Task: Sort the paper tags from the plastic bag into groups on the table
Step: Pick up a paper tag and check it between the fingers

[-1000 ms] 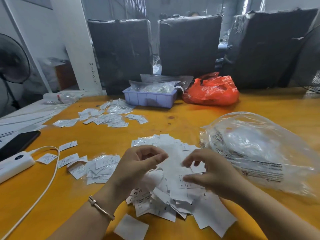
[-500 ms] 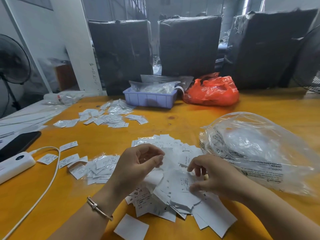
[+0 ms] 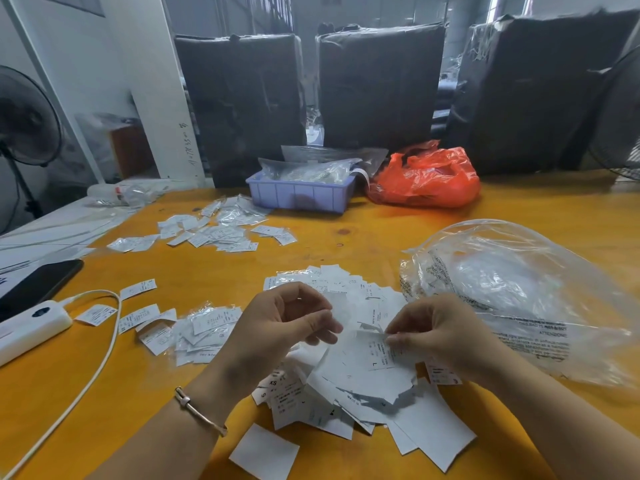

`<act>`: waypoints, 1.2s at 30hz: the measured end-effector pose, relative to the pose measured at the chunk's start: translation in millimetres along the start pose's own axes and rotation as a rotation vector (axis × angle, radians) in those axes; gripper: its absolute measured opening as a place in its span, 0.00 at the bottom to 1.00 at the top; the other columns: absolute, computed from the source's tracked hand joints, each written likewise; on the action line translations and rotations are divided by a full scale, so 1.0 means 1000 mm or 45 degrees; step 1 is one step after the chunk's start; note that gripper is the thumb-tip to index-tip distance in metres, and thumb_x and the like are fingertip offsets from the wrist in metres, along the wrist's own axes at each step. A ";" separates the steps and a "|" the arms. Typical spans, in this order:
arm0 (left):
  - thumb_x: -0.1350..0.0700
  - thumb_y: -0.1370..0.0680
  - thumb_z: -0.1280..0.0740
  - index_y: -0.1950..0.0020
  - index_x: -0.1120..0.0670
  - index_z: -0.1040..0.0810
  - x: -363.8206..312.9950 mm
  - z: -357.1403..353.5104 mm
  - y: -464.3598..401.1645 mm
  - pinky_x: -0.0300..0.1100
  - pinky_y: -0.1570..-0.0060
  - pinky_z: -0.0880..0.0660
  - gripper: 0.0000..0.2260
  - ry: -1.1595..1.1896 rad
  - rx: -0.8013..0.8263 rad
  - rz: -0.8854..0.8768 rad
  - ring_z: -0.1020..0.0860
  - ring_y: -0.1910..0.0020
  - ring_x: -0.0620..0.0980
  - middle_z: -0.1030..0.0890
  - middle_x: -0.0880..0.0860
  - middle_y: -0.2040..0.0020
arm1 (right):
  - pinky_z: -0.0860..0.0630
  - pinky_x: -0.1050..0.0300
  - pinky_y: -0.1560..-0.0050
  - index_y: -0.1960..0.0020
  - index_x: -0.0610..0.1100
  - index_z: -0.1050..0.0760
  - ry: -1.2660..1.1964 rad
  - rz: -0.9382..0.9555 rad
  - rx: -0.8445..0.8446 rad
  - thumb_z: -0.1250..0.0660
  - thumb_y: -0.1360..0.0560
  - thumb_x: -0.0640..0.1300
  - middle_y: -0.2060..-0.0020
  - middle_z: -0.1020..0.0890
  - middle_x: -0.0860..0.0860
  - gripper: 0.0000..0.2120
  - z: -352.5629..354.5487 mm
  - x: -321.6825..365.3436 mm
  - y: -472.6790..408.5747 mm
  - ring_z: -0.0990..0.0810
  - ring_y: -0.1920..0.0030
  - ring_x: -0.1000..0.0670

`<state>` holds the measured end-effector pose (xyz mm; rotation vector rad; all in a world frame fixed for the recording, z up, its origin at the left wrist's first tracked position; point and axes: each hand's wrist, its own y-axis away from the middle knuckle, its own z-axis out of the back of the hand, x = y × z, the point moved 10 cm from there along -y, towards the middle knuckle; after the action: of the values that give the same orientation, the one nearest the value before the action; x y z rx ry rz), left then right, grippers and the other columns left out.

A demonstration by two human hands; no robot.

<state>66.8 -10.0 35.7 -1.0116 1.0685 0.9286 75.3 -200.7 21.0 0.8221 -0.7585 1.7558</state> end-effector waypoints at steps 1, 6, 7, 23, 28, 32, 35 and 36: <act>0.58 0.26 0.28 0.50 0.60 0.20 0.001 -0.001 0.000 0.39 0.61 0.21 0.08 0.005 0.006 0.012 0.15 0.59 0.55 0.14 0.57 0.58 | 0.24 0.63 0.67 0.58 0.46 0.16 0.004 0.007 -0.011 0.24 0.31 0.42 0.70 0.16 0.51 0.02 -0.001 0.000 0.000 0.21 0.70 0.57; 0.55 0.28 0.28 0.48 0.58 0.20 0.003 0.000 0.000 0.38 0.60 0.21 0.12 -0.001 -0.019 0.037 0.15 0.59 0.55 0.13 0.56 0.57 | 0.29 0.69 0.69 0.56 0.53 0.17 0.142 0.066 -0.103 0.22 0.32 0.45 0.71 0.19 0.61 0.08 -0.002 0.007 0.003 0.23 0.70 0.61; 0.57 0.27 0.28 0.48 0.59 0.20 0.003 0.001 0.000 0.38 0.60 0.21 0.10 -0.001 -0.028 0.038 0.15 0.59 0.55 0.13 0.57 0.58 | 0.27 0.67 0.67 0.51 0.54 0.18 0.181 0.054 -0.081 0.22 0.33 0.47 0.67 0.18 0.60 0.12 -0.003 0.008 0.003 0.21 0.67 0.60; 0.52 0.26 0.31 0.47 0.57 0.18 0.003 -0.003 0.000 0.38 0.61 0.20 0.11 0.029 0.036 0.057 0.14 0.57 0.55 0.13 0.56 0.56 | 0.21 0.64 0.59 0.56 0.50 0.19 0.171 -0.014 -0.195 0.23 0.33 0.34 0.60 0.17 0.56 0.13 0.029 0.013 0.007 0.19 0.58 0.62; 0.54 0.27 0.27 0.46 0.56 0.18 0.004 -0.005 0.001 0.38 0.60 0.20 0.12 0.053 0.062 0.073 0.14 0.55 0.54 0.13 0.56 0.55 | 0.17 0.57 0.57 0.57 0.43 0.17 -0.057 0.140 -0.254 0.27 0.32 0.28 0.54 0.17 0.54 0.12 0.033 0.031 0.009 0.20 0.49 0.59; 0.53 0.28 0.27 0.47 0.58 0.18 0.003 -0.004 0.001 0.38 0.60 0.20 0.13 0.079 0.064 0.079 0.14 0.55 0.54 0.13 0.56 0.54 | 0.19 0.60 0.60 0.58 0.42 0.16 -0.435 0.254 -0.334 0.29 0.33 0.25 0.59 0.14 0.47 0.13 0.044 0.042 0.015 0.16 0.54 0.50; 0.53 0.27 0.28 0.47 0.59 0.19 0.001 -0.005 0.002 0.39 0.59 0.19 0.12 0.062 0.077 0.064 0.14 0.54 0.54 0.13 0.56 0.54 | 0.19 0.59 0.59 0.60 0.41 0.16 -0.757 0.268 -0.373 0.27 0.38 0.31 0.60 0.14 0.44 0.09 0.050 0.045 0.019 0.15 0.56 0.47; 0.53 0.27 0.28 0.48 0.59 0.19 0.001 -0.006 0.002 0.39 0.59 0.19 0.12 0.064 0.081 0.060 0.14 0.54 0.54 0.13 0.56 0.54 | 0.19 0.58 0.59 0.60 0.42 0.16 -0.753 0.276 -0.371 0.27 0.38 0.32 0.61 0.14 0.44 0.09 0.049 0.047 0.020 0.16 0.57 0.47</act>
<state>63.8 -15.1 33.5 -0.9648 1.1610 0.9059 53.2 -221.0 84.8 1.0999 -1.5036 1.5360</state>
